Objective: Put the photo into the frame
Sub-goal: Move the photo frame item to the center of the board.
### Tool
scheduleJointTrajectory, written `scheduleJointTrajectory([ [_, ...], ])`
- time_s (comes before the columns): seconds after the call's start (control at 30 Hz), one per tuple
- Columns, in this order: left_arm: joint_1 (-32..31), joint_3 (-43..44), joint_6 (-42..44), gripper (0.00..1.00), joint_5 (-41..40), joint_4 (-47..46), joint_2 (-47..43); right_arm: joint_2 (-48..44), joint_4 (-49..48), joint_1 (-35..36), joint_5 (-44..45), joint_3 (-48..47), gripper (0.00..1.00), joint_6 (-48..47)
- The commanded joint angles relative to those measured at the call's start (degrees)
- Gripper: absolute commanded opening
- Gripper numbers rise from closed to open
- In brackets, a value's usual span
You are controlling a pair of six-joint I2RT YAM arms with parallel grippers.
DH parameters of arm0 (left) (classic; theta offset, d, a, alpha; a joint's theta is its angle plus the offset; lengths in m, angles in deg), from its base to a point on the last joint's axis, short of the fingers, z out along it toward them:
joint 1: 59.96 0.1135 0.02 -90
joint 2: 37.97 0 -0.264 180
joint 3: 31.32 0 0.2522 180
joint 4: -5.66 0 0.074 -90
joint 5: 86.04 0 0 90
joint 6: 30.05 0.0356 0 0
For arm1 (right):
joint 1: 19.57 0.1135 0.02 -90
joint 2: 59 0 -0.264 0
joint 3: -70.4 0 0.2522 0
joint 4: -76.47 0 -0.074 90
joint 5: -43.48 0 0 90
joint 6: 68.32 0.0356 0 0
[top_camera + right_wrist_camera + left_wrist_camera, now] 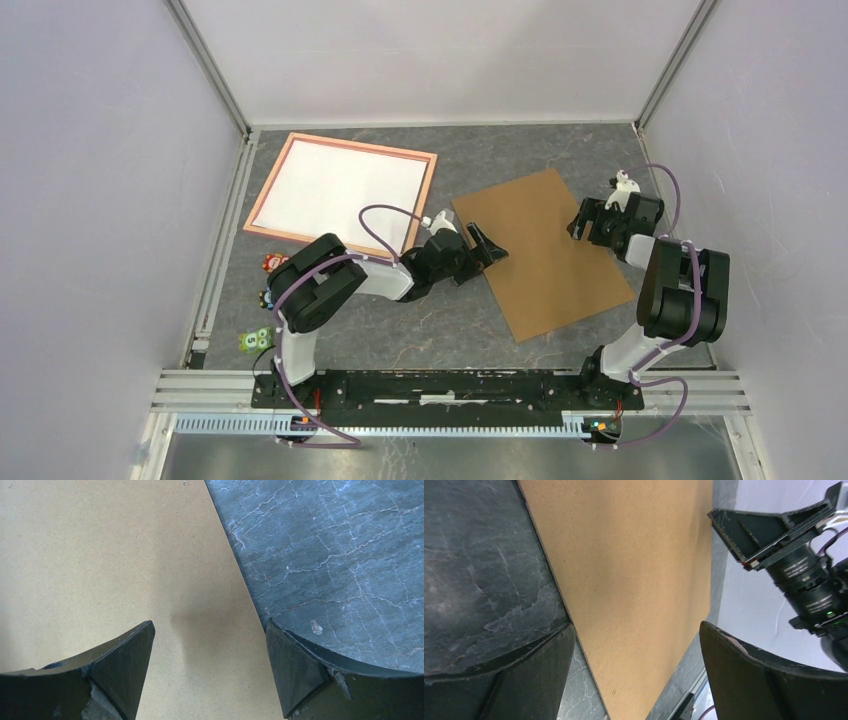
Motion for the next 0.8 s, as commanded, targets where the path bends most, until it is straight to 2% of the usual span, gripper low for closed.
scheduleJointTrajectory([
  [0.0, 1.2, -1.3, -4.0, 0.97, 1.8, -16.8, 0.0, 1.9, 4.1, 1.0, -9.9, 3.5, 0.87, 2.7],
  [0.3, 1.3, 1.4, -2.0, 0.93, 5.2, -20.6, -8.2, 2.3, 2.4, 2.5, -13.6, 3.9, 0.84, 3.2],
  [0.53, 1.1, 2.8, 0.0, 0.90, 5.5, -16.7, -13.7, 3.6, 2.0, 3.3, -14.5, 3.5, 0.84, 3.2],
  [0.63, 1.1, 3.0, -3.5, 0.87, 5.4, -15.2, -13.1, 3.3, 1.1, 3.4, -15.9, 3.8, 0.84, 3.7],
  [0.77, 1.1, 2.6, -8.3, 0.84, 5.2, -18.9, -10.1, 3.3, 0.4, 3.5, -16.9, 4.0, 0.84, 4.1],
])
